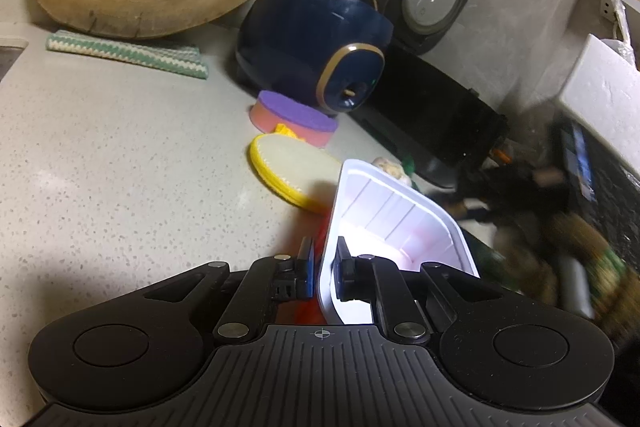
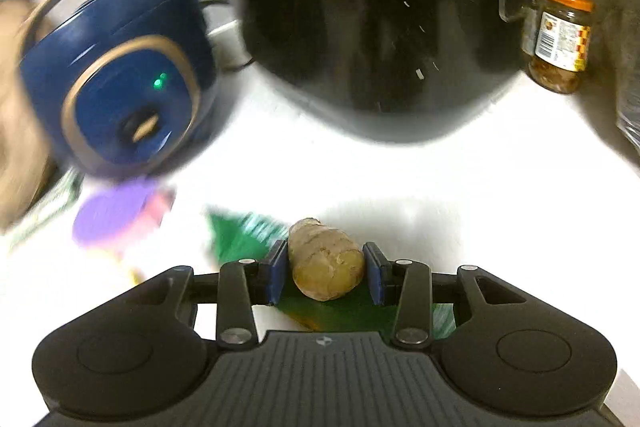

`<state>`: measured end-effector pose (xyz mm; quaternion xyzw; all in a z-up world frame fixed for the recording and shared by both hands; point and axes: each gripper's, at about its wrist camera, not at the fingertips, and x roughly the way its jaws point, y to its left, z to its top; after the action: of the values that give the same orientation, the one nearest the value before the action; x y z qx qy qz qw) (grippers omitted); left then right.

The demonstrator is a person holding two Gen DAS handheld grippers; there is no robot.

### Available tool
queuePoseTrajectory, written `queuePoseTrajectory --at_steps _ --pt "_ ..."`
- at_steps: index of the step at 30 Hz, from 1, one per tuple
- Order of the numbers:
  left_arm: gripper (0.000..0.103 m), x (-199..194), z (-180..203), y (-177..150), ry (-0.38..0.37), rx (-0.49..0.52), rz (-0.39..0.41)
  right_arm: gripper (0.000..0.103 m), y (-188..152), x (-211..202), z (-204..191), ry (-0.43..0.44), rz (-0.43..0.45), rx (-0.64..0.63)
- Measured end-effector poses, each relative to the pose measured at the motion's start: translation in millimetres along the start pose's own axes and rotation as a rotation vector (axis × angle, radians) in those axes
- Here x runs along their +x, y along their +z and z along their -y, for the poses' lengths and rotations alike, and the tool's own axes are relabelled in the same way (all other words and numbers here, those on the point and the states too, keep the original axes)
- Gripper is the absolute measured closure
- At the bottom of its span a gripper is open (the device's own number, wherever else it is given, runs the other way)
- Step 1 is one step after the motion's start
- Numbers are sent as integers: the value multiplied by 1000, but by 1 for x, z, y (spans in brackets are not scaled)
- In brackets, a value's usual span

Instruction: Collect trash

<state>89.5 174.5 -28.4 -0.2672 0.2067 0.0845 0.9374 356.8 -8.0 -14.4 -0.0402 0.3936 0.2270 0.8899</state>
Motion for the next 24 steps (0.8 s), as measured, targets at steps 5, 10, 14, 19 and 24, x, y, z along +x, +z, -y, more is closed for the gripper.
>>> queuePoseTrajectory --at_steps 5,10,14,19,24 --pt "91 3 0 0 8 -7 -17 53 -22 -35 13 -11 21 -88" --pt "91 5 0 0 15 -9 -26 40 -25 -53 21 -22 87 -106" --pt "91 6 0 0 16 -9 -28 39 -19 -38 17 -11 67 -94" --pt "90 5 1 -1 29 1 -20 39 -13 -13 14 -147 111 -102" --pt "89 -16 17 9 19 90 42 39 4 -16 45 -23 61 13"
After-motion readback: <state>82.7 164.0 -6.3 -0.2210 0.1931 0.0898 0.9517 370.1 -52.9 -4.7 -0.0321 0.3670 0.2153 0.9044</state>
